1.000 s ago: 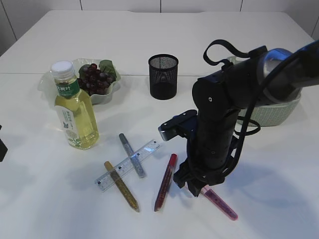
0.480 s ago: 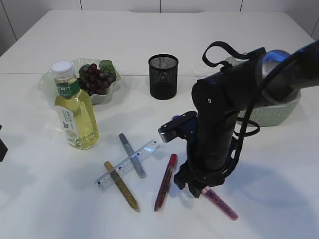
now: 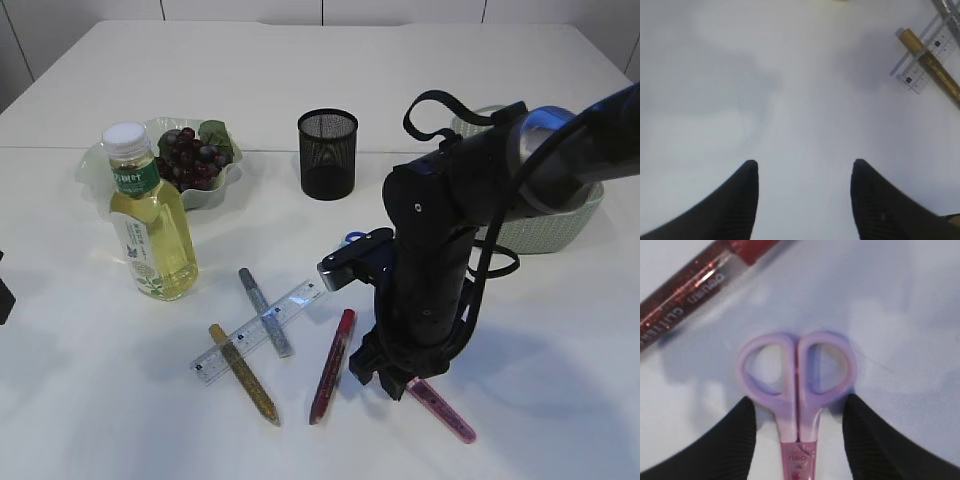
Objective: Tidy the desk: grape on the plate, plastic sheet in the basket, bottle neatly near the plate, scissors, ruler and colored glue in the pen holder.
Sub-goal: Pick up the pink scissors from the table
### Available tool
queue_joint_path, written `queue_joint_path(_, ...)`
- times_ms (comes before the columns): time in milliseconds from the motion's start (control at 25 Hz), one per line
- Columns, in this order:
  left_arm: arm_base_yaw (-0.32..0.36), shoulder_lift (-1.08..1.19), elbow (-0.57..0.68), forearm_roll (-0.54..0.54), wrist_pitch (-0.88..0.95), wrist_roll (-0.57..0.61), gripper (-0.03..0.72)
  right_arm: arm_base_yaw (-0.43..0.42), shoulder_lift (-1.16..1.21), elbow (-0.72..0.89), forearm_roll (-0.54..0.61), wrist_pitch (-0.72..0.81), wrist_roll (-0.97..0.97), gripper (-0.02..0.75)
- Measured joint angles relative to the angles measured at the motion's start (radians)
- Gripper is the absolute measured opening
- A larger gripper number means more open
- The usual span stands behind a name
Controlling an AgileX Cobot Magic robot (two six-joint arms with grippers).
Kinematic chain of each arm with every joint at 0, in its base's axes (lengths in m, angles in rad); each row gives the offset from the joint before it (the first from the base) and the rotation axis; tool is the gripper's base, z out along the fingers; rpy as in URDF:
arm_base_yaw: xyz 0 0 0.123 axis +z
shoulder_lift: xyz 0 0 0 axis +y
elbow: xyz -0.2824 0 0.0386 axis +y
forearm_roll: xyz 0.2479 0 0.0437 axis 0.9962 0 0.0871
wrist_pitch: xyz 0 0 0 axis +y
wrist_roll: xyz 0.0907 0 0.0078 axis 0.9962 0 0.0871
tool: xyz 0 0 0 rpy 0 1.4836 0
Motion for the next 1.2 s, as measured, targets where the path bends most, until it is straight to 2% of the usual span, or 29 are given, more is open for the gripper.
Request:
queue_joint_path(160,0.0,0.0,0.0,0.0,0.0,0.0,0.426,0.0,0.0,0.0,0.0,0.0,0.0,0.403)
queue_joint_path(520,0.0,0.0,0.0,0.0,0.0,0.0,0.426,0.0,0.011,-0.01,0.006,0.008,-0.004,0.243)
queue_joint_path(1200,0.0,0.0,0.0,0.0,0.0,0.0,0.426,0.0,-0.03,-0.008,0.023,0.01,-0.008,0.217)
